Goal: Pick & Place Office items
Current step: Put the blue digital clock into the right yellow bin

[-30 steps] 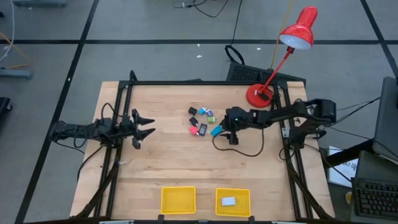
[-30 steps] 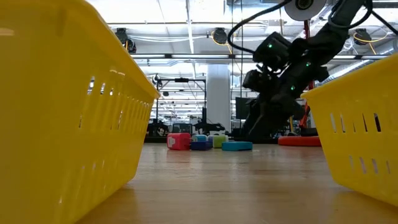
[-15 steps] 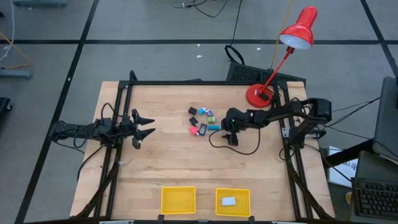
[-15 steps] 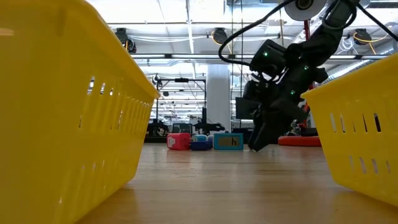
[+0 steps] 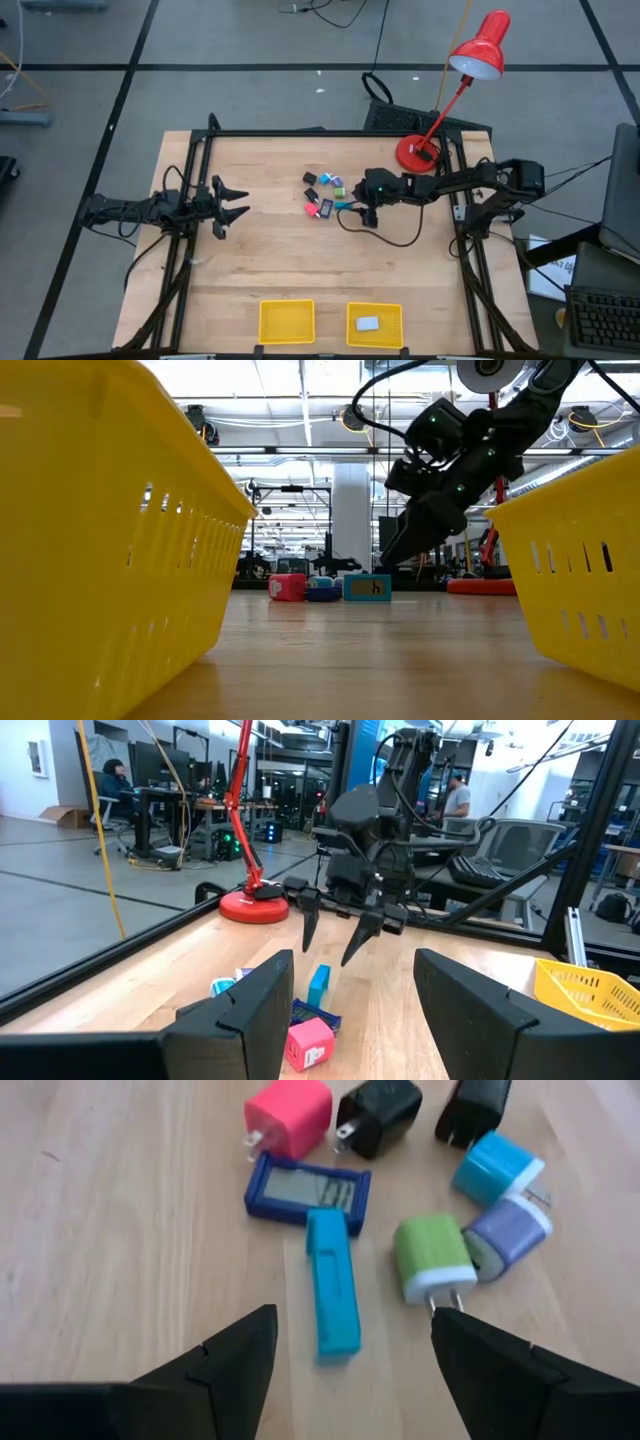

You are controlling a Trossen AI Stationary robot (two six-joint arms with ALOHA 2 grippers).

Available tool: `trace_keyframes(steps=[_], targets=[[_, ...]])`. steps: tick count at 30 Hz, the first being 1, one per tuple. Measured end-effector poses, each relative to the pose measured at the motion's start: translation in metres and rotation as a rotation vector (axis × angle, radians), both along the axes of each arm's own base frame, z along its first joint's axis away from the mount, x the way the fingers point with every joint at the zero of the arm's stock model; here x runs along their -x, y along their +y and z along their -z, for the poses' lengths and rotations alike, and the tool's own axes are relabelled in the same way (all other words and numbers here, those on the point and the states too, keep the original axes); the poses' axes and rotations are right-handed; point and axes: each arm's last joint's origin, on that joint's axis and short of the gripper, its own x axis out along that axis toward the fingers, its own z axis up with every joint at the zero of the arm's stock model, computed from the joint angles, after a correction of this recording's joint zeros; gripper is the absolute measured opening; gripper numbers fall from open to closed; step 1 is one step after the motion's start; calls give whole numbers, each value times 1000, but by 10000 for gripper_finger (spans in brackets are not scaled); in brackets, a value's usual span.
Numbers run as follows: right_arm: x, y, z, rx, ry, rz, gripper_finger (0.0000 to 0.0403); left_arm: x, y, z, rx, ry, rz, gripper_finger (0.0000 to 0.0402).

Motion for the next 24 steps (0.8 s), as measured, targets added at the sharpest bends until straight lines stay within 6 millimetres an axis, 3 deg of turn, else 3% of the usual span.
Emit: trace_keyframes(steps=[7,14,24], targets=[[-2,2,5,-25,11,14,253,0,0,0,0,0,0,212],[-12,17,21,1,25,-70,253,0,0,0,0,0,0,212],[-17,18,20,33,-20,-49,253,0,0,0,0,0,0,212]])
